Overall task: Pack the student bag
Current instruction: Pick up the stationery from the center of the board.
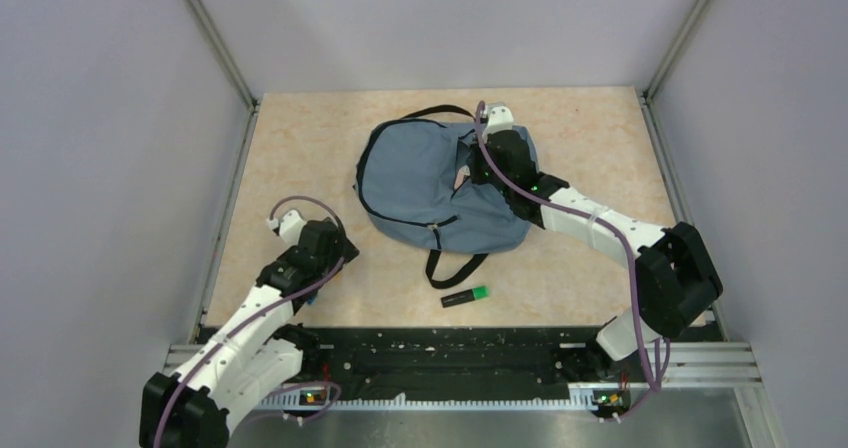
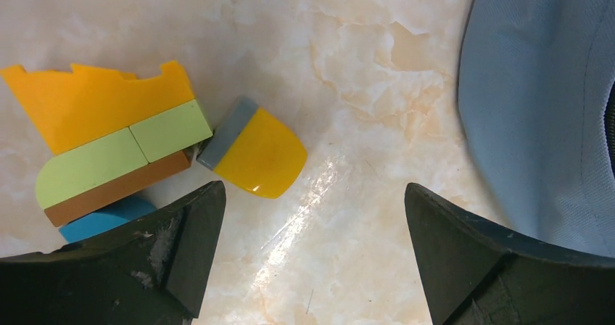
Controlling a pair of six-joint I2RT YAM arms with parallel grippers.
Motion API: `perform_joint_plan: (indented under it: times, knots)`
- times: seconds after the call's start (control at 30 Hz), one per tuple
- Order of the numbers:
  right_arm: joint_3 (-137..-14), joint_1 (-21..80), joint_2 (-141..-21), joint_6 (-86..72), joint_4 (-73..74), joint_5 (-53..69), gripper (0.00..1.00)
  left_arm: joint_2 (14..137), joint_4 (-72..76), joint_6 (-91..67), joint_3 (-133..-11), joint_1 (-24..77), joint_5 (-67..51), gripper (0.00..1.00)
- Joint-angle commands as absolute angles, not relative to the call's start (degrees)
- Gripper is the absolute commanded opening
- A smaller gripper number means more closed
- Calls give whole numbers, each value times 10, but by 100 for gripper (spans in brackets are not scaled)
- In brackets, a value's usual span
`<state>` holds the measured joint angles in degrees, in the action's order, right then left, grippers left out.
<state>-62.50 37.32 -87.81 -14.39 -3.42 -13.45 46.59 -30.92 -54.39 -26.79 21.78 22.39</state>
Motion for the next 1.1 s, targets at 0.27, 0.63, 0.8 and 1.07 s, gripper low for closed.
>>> perform_joint_plan:
  times: [0.27, 0.63, 0.8, 1.07]
  knots:
    - [-626, 370, -846, -149, -75, -133, 0, 473, -303, -602, -233, 206, 230, 98]
    - [-624, 369, -846, -150, -76, -129, 0, 516, -234, -554, -220, 178, 231, 98]
    - [-625, 370, -849, -153, -77, -128, 0, 535, -191, -518, -232, 175, 237, 97]
    - [-626, 369, -849, -152, -71, -128, 0, 578, -134, -476, -249, 173, 237, 97]
